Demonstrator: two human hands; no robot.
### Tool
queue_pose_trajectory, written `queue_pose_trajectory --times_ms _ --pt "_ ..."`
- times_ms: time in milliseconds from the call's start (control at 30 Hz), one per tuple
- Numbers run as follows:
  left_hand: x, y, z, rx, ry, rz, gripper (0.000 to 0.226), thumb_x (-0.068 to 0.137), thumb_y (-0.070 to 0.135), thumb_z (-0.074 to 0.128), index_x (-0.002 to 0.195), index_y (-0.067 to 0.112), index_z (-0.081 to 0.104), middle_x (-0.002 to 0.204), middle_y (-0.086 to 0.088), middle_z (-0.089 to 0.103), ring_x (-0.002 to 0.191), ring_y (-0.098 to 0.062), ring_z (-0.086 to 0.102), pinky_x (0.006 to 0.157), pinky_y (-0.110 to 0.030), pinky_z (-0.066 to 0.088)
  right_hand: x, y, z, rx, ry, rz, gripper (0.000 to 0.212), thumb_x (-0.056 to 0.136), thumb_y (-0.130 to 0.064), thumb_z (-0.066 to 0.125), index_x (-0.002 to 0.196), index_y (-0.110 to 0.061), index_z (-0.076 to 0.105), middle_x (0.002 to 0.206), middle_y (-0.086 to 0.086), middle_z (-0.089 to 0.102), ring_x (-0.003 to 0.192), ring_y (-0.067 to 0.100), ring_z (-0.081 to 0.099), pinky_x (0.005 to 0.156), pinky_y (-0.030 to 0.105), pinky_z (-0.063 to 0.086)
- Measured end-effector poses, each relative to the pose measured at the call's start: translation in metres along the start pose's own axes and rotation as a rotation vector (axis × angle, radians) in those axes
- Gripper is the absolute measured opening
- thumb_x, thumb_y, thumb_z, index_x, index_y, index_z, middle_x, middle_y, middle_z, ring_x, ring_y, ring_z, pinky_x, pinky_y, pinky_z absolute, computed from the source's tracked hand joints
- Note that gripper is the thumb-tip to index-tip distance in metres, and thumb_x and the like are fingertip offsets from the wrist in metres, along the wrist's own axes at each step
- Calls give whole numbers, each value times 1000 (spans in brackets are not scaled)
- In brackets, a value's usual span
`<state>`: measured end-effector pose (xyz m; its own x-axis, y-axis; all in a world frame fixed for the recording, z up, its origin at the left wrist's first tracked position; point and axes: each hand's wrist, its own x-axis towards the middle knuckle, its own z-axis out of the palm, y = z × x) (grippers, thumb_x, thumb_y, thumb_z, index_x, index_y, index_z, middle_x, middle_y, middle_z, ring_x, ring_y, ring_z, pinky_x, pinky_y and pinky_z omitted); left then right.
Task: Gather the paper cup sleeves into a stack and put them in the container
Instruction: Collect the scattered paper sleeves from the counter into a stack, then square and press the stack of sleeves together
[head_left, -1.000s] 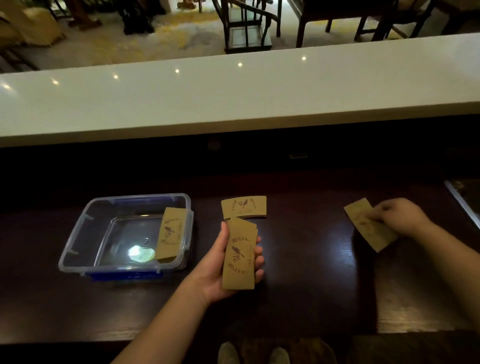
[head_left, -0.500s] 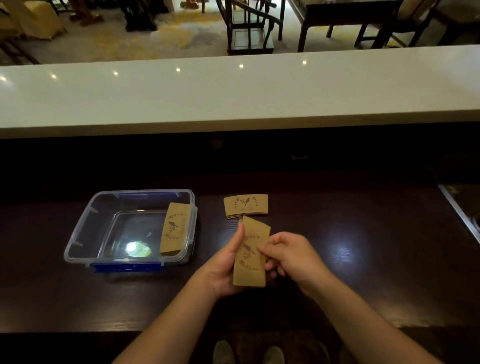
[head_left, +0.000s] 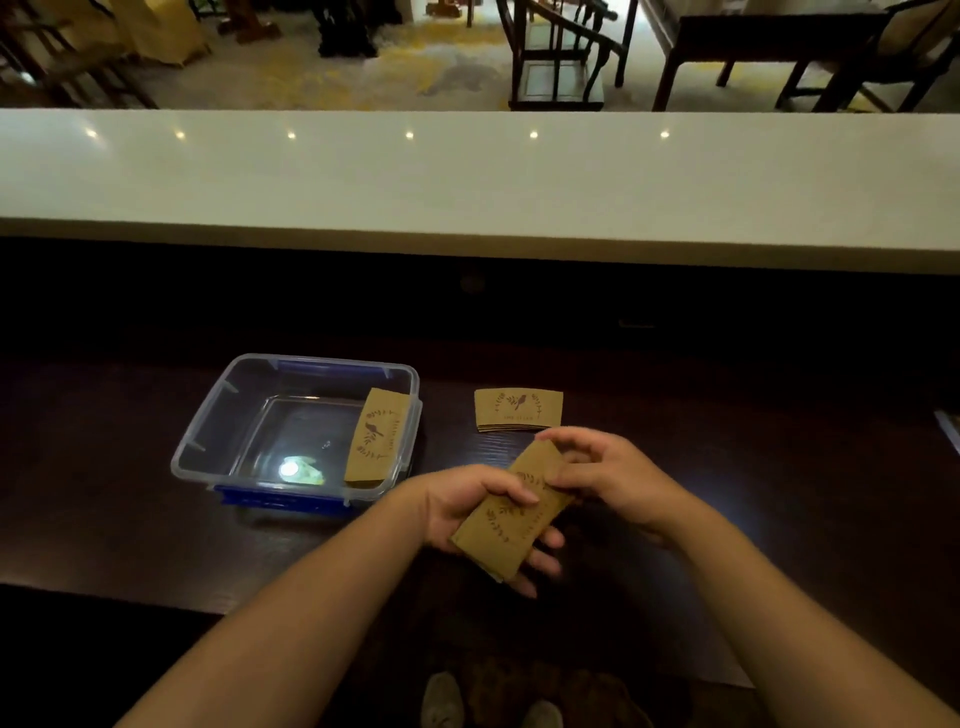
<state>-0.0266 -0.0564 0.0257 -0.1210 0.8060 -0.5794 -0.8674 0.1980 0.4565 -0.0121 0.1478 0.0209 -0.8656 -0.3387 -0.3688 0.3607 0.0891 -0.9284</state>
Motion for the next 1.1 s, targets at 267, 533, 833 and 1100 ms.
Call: queue_pose_trajectory --times_ms 267,533,833,1100 --pt "3 43 -24 1096 973 352 94 65 51 78 142 23 33 134 -1 46 116 -17 49 93 -27 43 45 18 -16 367 375 55 45 84 1 64 124 -20 59 109 9 69 88 19 72 61 24 56" --pt "36 87 -69 1641 1104 208 91 71 38 77 144 14 27 138 -10 41 126 -30 34 102 -44 37 104 9 -16 111 570 113 49 85 -5 66 132 -12 52 108 4 65 98 21 65 74 30 54" --pt "54 96 -88 1671 956 57 83 69 37 77 135 8 37 135 -15 35 124 -33 31 100 -44 38 119 7 -33 -687 500 94 72 78 -28 67 145 -22 40 150 8 39 132 34 33 107 35 29" --pt "57 94 -87 1729 885 137 71 64 32 78 123 7 47 119 -12 46 111 -27 40 91 -33 39 116 3 -32 -1142 74 68 95 73 -23 73 152 -18 20 148 6 40 129 27 31 107 38 35"
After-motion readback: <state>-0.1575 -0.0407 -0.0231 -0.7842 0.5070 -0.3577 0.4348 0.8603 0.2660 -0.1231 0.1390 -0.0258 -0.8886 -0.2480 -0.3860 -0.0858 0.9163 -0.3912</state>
